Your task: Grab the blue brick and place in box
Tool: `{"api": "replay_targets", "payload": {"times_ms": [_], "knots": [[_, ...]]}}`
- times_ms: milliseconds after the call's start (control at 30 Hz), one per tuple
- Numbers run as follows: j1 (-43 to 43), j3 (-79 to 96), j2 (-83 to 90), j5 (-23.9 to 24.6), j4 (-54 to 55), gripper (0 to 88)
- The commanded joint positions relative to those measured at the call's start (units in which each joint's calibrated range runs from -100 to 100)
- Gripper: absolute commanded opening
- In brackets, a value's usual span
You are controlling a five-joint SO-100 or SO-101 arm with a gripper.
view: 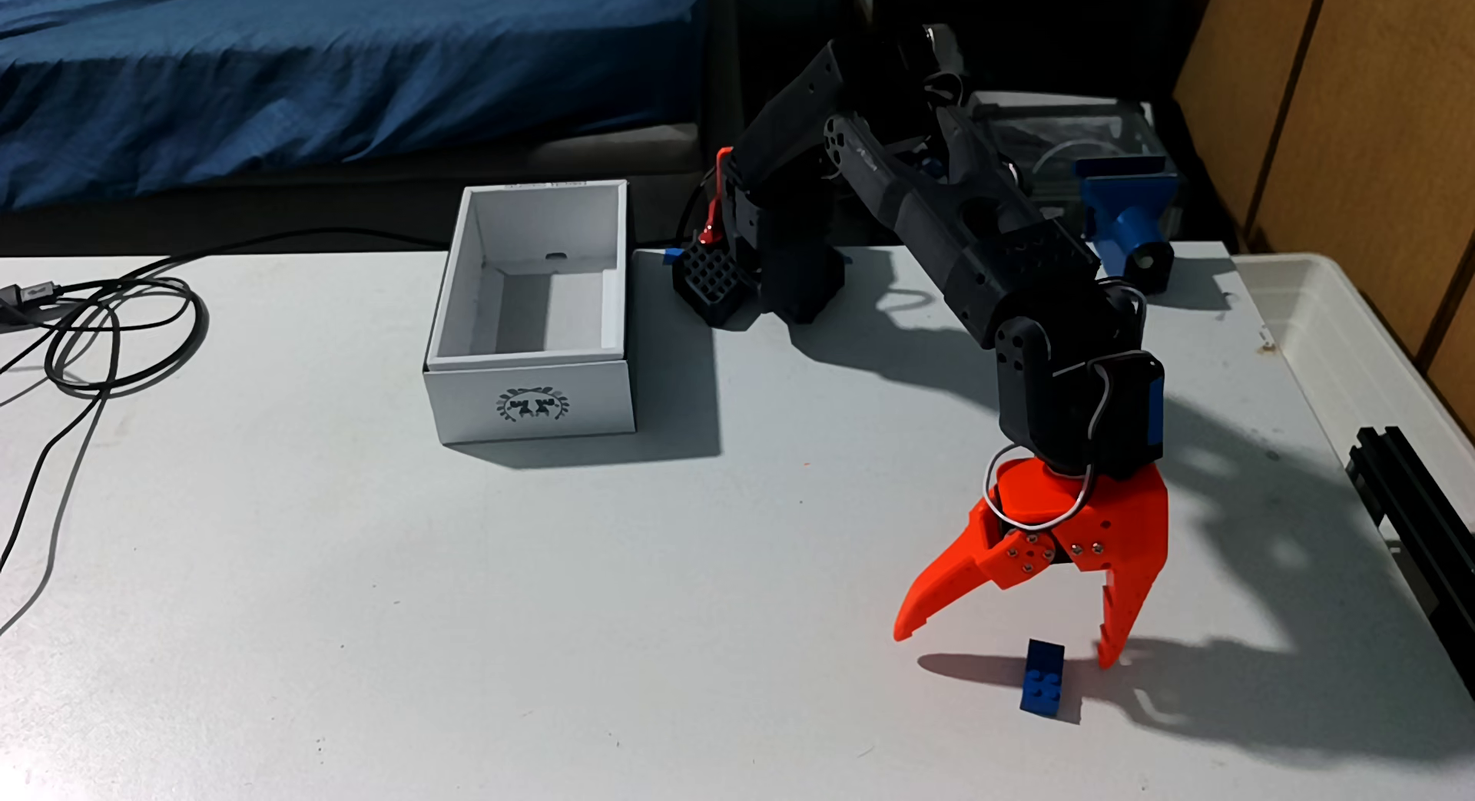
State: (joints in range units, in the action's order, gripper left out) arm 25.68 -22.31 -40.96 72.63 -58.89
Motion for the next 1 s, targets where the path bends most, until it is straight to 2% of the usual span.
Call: {"api": "replay_targets", "payload": {"times_ms": [0, 733, 967], "knots": [[-0.94, -2.98, 0.16, 0.32, -0.35, 49.6], [-3.02, -8.75, -5.34, 0.38, 0.0, 49.3], [-2.8, -9.02, -5.84, 0.32, -0.43, 38.0]]}}
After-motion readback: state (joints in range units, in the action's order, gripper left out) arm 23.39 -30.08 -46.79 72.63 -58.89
